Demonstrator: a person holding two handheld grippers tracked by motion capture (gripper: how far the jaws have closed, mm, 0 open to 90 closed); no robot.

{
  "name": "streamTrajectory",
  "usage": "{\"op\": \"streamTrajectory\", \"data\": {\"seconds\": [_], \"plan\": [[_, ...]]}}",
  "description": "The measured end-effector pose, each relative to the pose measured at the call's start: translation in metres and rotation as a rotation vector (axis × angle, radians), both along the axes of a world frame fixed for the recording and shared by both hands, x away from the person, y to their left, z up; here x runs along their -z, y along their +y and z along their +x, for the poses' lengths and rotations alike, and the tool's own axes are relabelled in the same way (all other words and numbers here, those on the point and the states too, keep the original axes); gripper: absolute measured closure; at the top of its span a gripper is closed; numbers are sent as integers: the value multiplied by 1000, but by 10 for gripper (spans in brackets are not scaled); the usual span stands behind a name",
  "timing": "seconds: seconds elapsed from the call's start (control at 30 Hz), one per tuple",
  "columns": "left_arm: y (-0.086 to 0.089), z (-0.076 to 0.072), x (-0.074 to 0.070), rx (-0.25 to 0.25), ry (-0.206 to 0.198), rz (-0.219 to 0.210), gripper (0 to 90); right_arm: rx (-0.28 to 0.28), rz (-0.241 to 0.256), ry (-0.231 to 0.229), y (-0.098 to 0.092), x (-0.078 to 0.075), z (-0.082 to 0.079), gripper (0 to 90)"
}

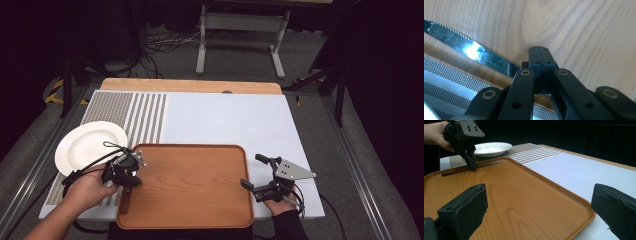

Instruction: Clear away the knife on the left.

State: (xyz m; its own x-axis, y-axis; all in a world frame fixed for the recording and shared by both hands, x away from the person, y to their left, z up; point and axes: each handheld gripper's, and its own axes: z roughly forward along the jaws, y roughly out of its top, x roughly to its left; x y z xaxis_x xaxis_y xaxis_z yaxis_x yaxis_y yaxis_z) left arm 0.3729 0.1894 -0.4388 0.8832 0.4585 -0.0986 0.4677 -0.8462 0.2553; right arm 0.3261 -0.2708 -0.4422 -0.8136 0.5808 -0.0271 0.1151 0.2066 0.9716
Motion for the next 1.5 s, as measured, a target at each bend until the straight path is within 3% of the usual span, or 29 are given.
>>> {"op": "streamTrajectory", "data": {"seconds": [0.33,0.5,0.57,0.7,0.8,0.9,0.97,1.3,1.4,1.5], "plan": [[0,-1,0,-2,1,1,898,-2,-6,0,0,0,0,14],[0,-2,-4,0,-9,-33,784,0,-2,0,0,0,0,14],[1,-2,-8,-5,-24,-58,687,0,-2,1,0,0,0,13],[4,-4,-15,-12,-32,-132,508,0,-1,0,0,0,0,13],[9,-7,-22,-20,-81,-185,361,0,1,0,0,0,0,13],[15,-14,-32,-31,-150,-268,181,-1,1,0,1,0,0,13],[18,-17,-35,-31,-177,-292,98,-3,-1,-1,1,0,0,13],[41,-31,-38,-69,-301,-513,12,-3,1,-4,1,-1,0,13],[53,-37,-33,-87,-361,-616,5,-1,1,-5,0,-1,0,13],[64,-40,-26,-105,-389,-704,5,2,3,-7,-1,-1,-1,13]]}}
